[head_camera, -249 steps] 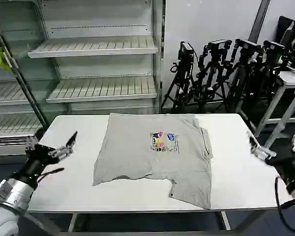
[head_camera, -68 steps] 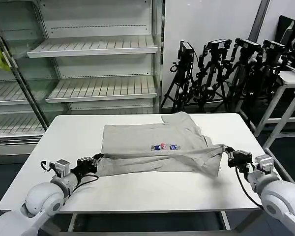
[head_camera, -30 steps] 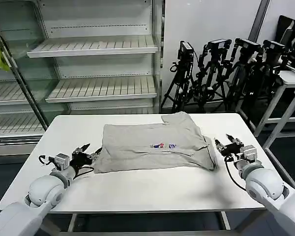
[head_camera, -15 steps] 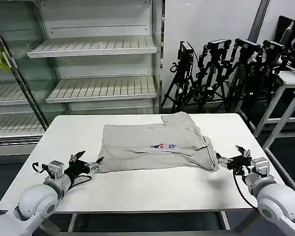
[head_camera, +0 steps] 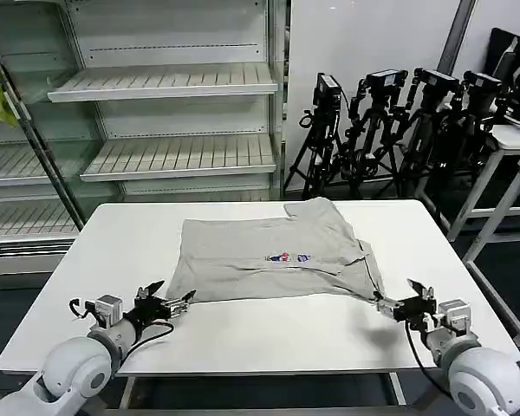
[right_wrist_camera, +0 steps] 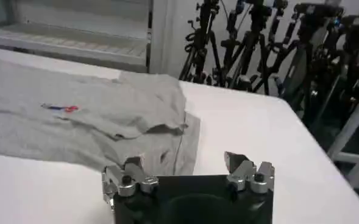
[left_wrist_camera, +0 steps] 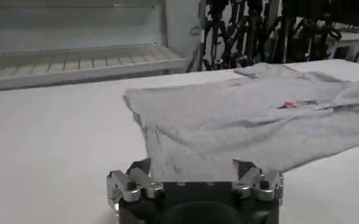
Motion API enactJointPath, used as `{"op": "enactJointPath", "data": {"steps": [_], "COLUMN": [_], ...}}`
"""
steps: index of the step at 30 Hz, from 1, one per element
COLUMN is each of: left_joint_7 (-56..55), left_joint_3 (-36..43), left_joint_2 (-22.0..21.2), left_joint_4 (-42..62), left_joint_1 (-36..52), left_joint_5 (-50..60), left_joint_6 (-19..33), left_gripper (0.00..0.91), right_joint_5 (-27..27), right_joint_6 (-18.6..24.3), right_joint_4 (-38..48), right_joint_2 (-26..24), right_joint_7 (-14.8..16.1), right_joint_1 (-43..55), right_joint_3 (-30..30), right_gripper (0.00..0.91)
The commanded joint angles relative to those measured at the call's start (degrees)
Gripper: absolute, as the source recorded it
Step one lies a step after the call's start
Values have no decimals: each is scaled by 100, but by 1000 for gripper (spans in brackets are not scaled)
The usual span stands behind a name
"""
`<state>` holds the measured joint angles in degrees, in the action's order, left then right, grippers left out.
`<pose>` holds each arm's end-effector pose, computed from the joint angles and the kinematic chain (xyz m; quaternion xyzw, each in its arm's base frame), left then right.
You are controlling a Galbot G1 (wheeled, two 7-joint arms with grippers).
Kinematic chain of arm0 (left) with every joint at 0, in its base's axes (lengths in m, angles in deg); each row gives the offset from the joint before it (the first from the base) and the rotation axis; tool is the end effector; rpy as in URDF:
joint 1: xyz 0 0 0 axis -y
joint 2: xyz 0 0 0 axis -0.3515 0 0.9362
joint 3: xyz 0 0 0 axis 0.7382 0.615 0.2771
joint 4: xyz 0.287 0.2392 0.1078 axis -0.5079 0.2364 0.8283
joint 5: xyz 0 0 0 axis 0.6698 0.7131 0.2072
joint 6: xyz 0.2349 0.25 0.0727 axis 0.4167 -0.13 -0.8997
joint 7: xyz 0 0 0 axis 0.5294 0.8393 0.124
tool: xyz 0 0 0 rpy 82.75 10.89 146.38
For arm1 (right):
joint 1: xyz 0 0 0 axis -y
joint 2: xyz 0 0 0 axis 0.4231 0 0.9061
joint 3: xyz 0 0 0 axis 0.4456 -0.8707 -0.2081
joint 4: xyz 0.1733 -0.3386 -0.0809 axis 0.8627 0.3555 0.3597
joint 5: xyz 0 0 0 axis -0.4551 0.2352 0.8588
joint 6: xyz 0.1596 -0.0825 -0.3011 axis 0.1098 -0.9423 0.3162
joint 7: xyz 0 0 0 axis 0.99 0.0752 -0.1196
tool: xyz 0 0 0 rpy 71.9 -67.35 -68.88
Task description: Fold and organize the clothes.
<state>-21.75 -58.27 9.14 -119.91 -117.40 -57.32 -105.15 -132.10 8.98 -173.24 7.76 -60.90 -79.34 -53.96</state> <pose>0.2851 0.1342 -0.2699 -0.1600 -0.9555 -0.0223 0.2469 0.2484 -0.1408 -0.2447 0.0749 -0.9707 0.0661 0.2186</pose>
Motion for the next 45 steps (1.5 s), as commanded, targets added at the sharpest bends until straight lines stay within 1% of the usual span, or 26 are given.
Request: {"op": "enactJointPath", "data": {"steps": [1, 4, 6, 8, 9, 10, 11, 12, 13, 14, 15, 16, 17, 19, 23, 33, 45], "left_joint_7": [48, 74, 96, 108, 121, 128, 130, 143, 150, 153, 173, 182, 185, 195, 202, 230, 255], "left_joint_3": [39, 33, 21, 15, 13, 11, 12, 15, 18, 24, 29, 29, 27, 23, 7, -73, -117], "left_joint_2": [-198, -202, -191, -180, -170, -166, -165, -160, -157, -153, -145, -145, -149, -149, -130, -52, -80], "left_joint_4": [208, 282, 310, 311, 310, 304, 294, 281, 276, 266, 245, 240, 233, 222, 202, 85, -66], "left_joint_1": [12, 29, 19, 0, -12, -25, -30, -53, -59, -62, -77, -84, -87, -95, -122, -206, -408], "left_joint_5": [73, 126, 147, 151, 157, 161, 161, 169, 183, 189, 203, 218, 223, 234, 263, 292, 356], "left_joint_6": [-31, 3, 12, 17, 21, 23, 26, 35, 41, 47, 58, 65, 72, 87, 122, 170, 173], "left_gripper": [907, 907, 907, 907, 907, 856, 776, 554, 232, 171, 151, 131, 121, 71, 50, 50, 50], "right_joint_5": [426, 522, 571, 605, 635, 640, 650, 651, 656, 660, 661, 661, 662, 672, 734, 756, 747], "right_joint_6": [142, 180, 210, 220, 241, 246, 253, 256, 260, 264, 264, 267, 273, 277, 311, 327, 329], "right_joint_4": [644, 903, 1020, 1071, 1109, 1113, 1129, 1127, 1121, 1109, 1099, 1088, 1070, 1040, 971, 707, 525], "right_joint_2": [645, 774, 835, 864, 879, 880, 891, 891, 888, 886, 880, 874, 863, 854, 812, 633, 486], "right_joint_7": [192, 223, 250, 278, 297, 301, 308, 318, 333, 333, 339, 340, 345, 356, 398, 437, 479], "right_joint_1": [592, 766, 845, 872, 885, 886, 894, 896, 896, 895, 894, 892, 881, 851, 742, 520, 411], "right_joint_3": [-629, -774, -862, -894, -910, -914, -922, -925, -924, -923, -921, -916, -904, -872, -793, -611, -498], "right_gripper": [887, 867, 836, 746, 685, 605, 564, 413, 232, 81, 20, 0, 0, 0, 0, 0, 0]}}
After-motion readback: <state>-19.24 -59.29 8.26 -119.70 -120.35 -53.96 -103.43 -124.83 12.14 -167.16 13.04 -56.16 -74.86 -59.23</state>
